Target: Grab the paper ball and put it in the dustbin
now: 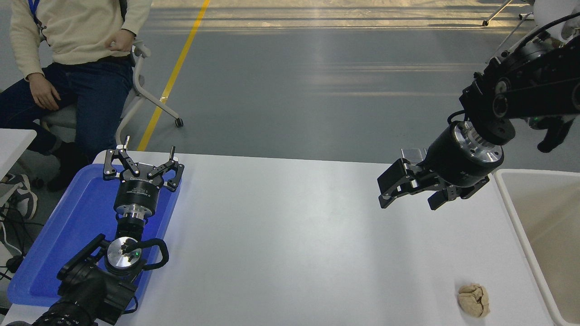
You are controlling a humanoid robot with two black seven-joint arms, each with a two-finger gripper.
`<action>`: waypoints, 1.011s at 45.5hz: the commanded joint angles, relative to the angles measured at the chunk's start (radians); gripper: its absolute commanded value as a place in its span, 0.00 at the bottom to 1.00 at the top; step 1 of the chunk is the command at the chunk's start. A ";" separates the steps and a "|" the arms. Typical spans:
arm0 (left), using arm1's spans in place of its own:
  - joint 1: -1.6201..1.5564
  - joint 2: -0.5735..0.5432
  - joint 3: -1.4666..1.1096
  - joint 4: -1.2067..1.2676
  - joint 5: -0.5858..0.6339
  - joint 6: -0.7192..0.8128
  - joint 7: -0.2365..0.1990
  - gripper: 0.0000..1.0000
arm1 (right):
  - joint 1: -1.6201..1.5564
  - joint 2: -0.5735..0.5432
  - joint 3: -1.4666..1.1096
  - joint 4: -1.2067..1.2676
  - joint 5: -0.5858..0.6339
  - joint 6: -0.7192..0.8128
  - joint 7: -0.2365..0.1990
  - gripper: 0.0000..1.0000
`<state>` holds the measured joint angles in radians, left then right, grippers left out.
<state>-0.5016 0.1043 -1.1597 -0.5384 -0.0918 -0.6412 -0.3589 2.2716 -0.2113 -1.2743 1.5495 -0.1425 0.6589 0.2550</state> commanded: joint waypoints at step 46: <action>0.000 0.000 0.000 0.000 0.000 0.000 0.000 1.00 | -0.337 -0.375 -0.004 0.020 -0.413 -0.194 0.000 1.00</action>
<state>-0.5017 0.1043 -1.1597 -0.5384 -0.0920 -0.6418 -0.3589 2.0739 -0.5171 -1.2754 1.5743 -0.4173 0.5711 0.2545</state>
